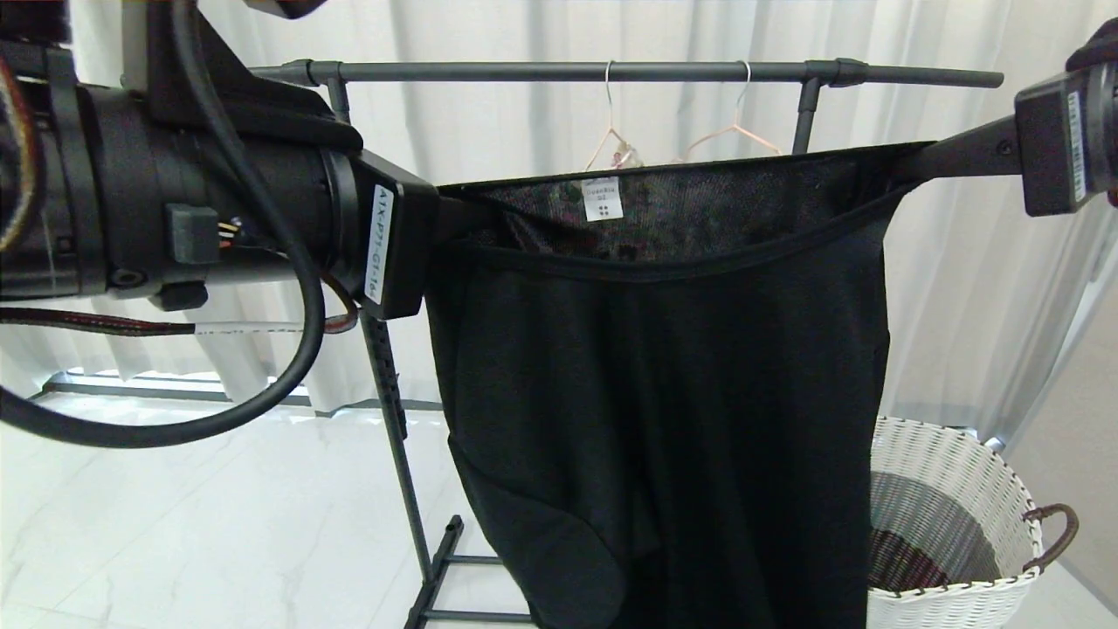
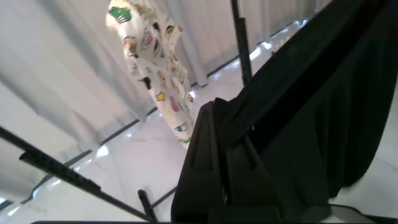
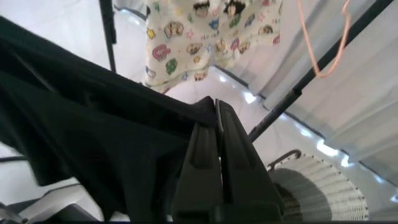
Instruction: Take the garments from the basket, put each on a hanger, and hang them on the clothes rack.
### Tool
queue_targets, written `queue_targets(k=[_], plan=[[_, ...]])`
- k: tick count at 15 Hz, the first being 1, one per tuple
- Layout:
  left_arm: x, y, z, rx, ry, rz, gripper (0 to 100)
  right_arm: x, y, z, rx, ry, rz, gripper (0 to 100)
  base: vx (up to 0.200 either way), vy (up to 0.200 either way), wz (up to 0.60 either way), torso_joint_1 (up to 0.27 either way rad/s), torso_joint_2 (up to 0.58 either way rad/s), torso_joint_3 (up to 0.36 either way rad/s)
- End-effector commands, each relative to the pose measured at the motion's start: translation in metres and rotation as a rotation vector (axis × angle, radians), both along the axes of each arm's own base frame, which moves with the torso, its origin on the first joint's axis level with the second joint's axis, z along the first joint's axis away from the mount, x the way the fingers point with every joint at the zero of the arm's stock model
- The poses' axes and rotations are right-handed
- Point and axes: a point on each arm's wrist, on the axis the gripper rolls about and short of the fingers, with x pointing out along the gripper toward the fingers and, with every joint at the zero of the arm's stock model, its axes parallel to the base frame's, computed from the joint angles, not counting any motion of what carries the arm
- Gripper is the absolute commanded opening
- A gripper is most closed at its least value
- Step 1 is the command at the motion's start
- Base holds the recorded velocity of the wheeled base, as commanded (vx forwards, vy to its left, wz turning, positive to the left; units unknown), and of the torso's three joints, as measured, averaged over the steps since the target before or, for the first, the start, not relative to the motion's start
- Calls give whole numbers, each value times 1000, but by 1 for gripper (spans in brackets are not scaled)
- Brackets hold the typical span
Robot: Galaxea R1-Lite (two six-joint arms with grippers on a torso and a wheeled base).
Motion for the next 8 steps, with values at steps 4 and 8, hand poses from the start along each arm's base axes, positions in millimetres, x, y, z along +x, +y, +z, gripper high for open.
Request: queue_targets(k=[4,8], plan=[[-12,1,-10,111,-52,-81,0,-18,-6,0,-42,18,49,0,0,0,0,0,0,0],[-1,-12,-7,60,-85,-166,0,-54,-23,-5,-51,44,159,0,0,0,0,0,0,0]])
